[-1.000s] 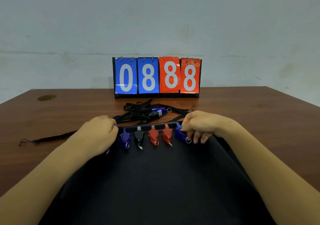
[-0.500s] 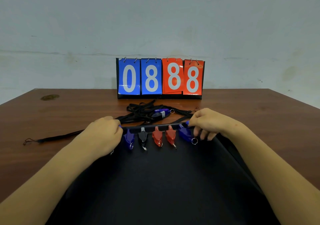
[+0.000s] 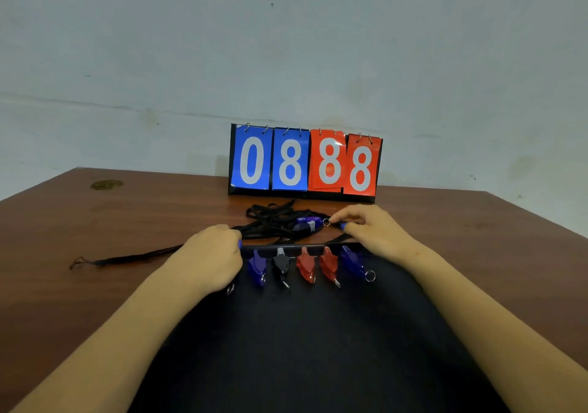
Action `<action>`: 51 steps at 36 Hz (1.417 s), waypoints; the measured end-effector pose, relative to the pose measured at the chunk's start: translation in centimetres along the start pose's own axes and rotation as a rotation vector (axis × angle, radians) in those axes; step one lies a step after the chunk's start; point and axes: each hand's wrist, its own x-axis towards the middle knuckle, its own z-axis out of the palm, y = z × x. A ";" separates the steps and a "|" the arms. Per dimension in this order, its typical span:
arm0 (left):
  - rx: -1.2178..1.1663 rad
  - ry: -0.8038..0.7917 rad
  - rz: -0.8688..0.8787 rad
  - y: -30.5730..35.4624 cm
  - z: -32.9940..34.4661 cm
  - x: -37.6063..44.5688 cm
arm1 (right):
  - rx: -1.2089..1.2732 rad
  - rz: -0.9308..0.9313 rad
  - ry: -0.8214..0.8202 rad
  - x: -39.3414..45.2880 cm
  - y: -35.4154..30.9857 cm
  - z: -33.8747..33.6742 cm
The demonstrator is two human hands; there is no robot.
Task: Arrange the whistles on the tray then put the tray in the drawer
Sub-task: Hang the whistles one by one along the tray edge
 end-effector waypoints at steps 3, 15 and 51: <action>-0.053 -0.002 0.007 -0.3 -0.2 -0.2 | -0.044 -0.027 -0.056 1.3 -1.2 0.1; -0.114 -0.002 0.021 -0.4 0.0 -0.3 | -0.397 -0.001 -0.269 5.9 -3.7 2.9; -0.046 0.006 0.006 -0.6 0.4 0.4 | -0.094 0.195 -0.054 -0.6 2.0 -4.4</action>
